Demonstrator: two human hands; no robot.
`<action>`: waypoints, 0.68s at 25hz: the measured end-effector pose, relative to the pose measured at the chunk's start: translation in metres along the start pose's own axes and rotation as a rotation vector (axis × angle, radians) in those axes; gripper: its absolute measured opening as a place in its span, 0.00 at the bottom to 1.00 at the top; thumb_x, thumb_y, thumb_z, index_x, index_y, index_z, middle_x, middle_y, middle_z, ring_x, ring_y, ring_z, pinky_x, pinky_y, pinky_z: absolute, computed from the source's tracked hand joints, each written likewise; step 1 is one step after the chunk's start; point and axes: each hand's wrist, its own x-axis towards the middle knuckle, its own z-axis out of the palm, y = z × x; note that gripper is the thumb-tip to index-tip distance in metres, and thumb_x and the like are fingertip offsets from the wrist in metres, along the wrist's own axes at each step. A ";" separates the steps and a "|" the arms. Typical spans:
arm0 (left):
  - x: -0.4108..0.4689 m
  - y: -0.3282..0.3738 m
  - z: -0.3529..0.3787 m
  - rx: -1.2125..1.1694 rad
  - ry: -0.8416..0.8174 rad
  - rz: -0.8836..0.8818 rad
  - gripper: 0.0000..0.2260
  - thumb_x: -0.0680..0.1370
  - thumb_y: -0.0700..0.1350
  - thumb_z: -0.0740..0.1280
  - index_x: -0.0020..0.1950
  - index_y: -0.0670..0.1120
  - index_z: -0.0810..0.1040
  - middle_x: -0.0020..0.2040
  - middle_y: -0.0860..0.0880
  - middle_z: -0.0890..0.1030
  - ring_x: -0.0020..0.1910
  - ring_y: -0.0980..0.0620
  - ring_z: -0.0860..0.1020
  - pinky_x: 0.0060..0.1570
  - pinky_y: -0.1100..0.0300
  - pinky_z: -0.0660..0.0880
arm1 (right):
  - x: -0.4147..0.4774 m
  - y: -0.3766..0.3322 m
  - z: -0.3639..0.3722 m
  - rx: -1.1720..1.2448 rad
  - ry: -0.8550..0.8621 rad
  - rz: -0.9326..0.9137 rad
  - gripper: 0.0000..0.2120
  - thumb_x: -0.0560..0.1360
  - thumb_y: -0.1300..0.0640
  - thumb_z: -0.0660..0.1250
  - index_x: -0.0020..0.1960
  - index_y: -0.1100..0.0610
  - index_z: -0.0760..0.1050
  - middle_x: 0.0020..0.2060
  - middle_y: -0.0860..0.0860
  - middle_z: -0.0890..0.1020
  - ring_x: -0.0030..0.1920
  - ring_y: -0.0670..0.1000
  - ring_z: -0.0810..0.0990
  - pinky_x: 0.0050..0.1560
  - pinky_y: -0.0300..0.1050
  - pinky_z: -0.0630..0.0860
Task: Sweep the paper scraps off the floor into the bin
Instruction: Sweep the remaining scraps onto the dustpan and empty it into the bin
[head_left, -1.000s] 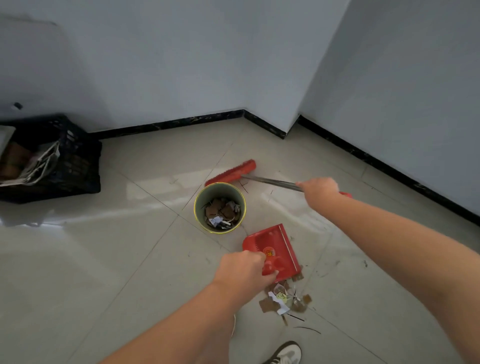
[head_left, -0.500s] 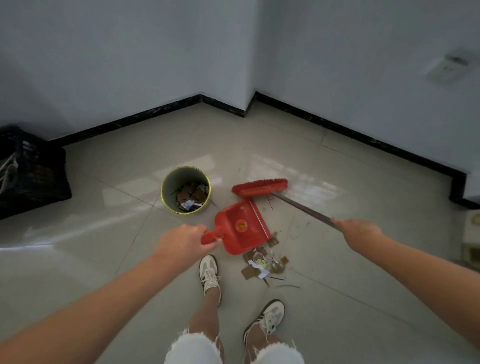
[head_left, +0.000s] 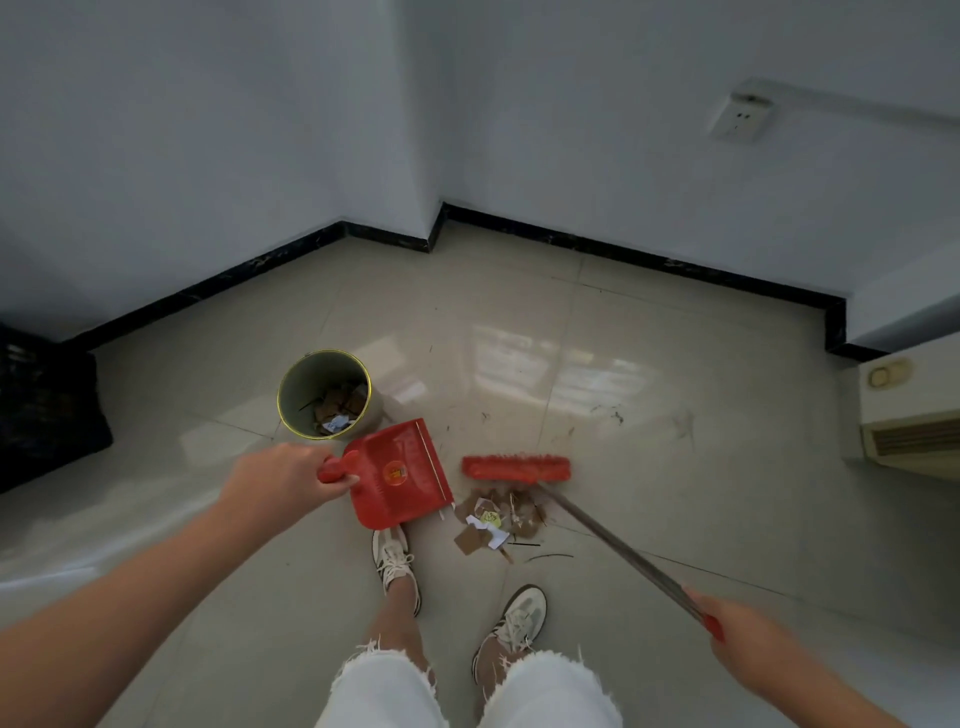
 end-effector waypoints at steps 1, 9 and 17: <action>-0.005 0.002 0.000 0.009 0.010 0.019 0.23 0.72 0.68 0.63 0.29 0.53 0.62 0.28 0.54 0.70 0.33 0.49 0.73 0.32 0.57 0.71 | -0.014 0.007 0.003 0.087 0.011 0.020 0.33 0.72 0.58 0.59 0.65 0.25 0.57 0.60 0.47 0.81 0.57 0.45 0.80 0.54 0.37 0.74; -0.030 -0.009 -0.013 0.124 0.027 0.145 0.17 0.73 0.62 0.67 0.35 0.50 0.74 0.30 0.53 0.74 0.32 0.51 0.72 0.29 0.60 0.63 | -0.076 0.001 0.040 0.688 0.136 0.273 0.22 0.74 0.66 0.62 0.58 0.41 0.70 0.21 0.55 0.73 0.19 0.53 0.73 0.20 0.39 0.69; -0.019 -0.097 -0.024 0.225 -0.051 0.315 0.22 0.73 0.66 0.62 0.30 0.53 0.62 0.28 0.55 0.70 0.31 0.53 0.70 0.29 0.62 0.63 | -0.086 -0.079 0.128 0.767 0.016 0.595 0.13 0.73 0.72 0.59 0.30 0.66 0.70 0.17 0.57 0.70 0.18 0.51 0.67 0.23 0.40 0.64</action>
